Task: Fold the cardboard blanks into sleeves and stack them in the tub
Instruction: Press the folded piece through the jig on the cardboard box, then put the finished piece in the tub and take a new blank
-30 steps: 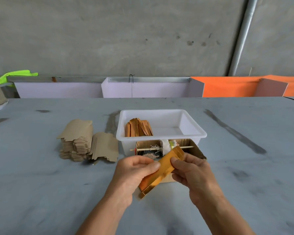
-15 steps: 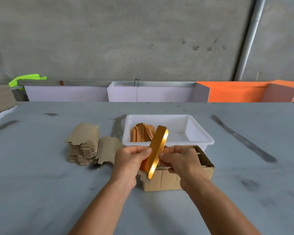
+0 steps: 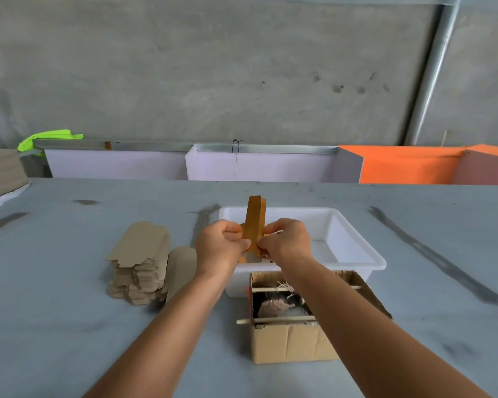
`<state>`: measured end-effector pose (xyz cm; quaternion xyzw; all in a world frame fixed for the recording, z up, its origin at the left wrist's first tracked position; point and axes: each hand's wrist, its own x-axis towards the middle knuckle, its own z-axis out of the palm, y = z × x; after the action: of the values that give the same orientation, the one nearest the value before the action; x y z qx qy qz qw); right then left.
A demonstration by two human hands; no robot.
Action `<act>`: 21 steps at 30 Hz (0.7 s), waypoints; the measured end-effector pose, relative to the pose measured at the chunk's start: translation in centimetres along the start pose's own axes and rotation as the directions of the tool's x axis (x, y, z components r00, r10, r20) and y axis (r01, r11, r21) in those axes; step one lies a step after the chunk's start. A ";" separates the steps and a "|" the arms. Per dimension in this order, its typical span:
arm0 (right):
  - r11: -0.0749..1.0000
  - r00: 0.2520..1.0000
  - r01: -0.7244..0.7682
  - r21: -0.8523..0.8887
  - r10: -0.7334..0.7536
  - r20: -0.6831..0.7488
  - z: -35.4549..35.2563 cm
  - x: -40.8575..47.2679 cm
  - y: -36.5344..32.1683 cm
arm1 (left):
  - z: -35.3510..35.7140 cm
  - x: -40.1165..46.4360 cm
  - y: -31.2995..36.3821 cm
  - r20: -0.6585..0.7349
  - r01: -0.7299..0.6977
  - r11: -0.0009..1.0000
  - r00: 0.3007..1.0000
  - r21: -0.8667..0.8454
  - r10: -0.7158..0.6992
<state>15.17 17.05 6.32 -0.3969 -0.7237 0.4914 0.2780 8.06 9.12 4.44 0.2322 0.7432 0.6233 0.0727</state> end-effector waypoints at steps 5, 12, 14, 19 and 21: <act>0.995 1.000 -0.006 -0.100 0.007 0.007 1.8 3.6 0.0 | 1.3 2.8 -0.9 0.011 -0.147 0.918 0.988 0.368 0.154; 0.972 0.997 -0.029 -0.233 0.046 0.066 4.1 6.6 1.7 | 1.4 3.4 -3.3 0.033 -0.289 0.824 0.949 0.487 0.314; 0.956 0.995 -0.019 -0.291 0.048 0.093 4.4 7.1 2.3 | 1.4 3.2 -3.4 0.022 -0.293 0.832 0.947 0.470 0.321; 0.831 0.991 0.121 -0.543 -0.071 0.113 5.1 6.4 2.4 | 0.9 2.1 -3.3 -0.032 -0.286 0.876 0.946 0.389 0.323; 0.768 0.976 0.214 -0.604 -0.198 0.093 5.2 5.2 1.5 | 0.3 1.8 -3.4 -0.085 -0.248 0.902 0.952 0.354 0.295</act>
<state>8.77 19.19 3.07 -0.3776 -0.8857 0.2030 0.1783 5.76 9.75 1.45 0.2996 0.8028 0.5044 -0.1069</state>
